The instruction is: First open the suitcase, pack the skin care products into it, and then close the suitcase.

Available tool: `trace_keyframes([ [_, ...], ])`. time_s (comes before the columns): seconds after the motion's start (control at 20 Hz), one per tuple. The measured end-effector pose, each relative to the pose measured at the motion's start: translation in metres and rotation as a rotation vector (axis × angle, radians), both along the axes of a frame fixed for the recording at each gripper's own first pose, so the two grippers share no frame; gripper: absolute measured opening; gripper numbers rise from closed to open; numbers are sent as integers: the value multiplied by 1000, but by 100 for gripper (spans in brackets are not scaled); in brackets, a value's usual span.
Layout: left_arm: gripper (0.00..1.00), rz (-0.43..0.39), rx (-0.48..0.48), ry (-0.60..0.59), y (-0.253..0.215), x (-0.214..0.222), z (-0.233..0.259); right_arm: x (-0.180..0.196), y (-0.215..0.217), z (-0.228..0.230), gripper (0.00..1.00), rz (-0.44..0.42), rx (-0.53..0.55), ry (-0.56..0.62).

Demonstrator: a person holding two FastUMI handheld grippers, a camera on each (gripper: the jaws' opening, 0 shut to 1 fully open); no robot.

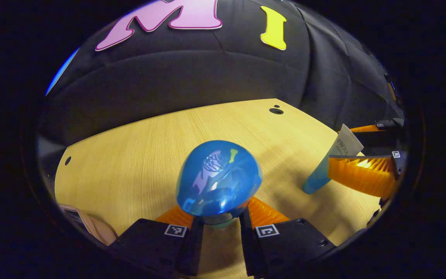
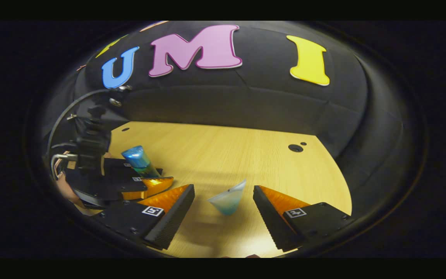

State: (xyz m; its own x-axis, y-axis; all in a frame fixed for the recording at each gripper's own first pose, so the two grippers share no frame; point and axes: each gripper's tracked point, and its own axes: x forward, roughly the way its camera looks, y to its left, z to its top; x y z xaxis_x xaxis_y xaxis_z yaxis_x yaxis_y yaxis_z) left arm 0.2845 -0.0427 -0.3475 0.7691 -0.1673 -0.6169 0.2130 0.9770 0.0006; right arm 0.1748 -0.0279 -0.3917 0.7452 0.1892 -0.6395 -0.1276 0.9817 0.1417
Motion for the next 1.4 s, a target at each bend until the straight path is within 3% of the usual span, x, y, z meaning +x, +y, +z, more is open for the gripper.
trace_keyframes([
  [0.25, 49, 21, 7, 46, 1, 0, -10, 5, -2, -48, 94, -43, 26, 129],
  [0.4, 45, 20, -2, 81, 1, 1, -12, 14, -5, -55, 34, -87, 30, 141],
  [0.45, 51, 23, 0, 105, 1, 0, -13, 11, -5, -52, 37, -82, 31, 145],
  [0.5, 43, 16, -14, 110, -1, 1, -8, 8, -4, -51, 36, -69, 27, 147],
  [0.55, 42, -1, -33, 117, -3, 2, -5, 5, -6, -50, 34, -55, 7, 151],
  [0.6, 39, -8, -40, 126, -2, -1, -2, 2, -6, -47, 39, -37, -2, 145],
  [0.7, 39, -29, -42, 96, 1, -6, 17, -2, -4, -37, 33, -9, -17, 123],
  [0.85, 39, -85, -52, 62, 19, -35, 64, -16, 9, -4, 29, -17, 0, 96],
  [1.0, 39, -125, -48, 70, 64, -77, 106, -32, 24, 31, 33, -33, 9, 50],
  [1.1, 39, -97, -13, 106, 110, -107, 123, -45, 44, 50, 29, -43, 29, 29],
  [1.15, 39, -61, 14, 137, 140, -127, 125, -52, 56, 53, 33, -56, 52, 34],
  [1.4, 39, 45, 45, 345, 229, -204, 90, -81, 116, 76, 32, -95, 114, 27],
])
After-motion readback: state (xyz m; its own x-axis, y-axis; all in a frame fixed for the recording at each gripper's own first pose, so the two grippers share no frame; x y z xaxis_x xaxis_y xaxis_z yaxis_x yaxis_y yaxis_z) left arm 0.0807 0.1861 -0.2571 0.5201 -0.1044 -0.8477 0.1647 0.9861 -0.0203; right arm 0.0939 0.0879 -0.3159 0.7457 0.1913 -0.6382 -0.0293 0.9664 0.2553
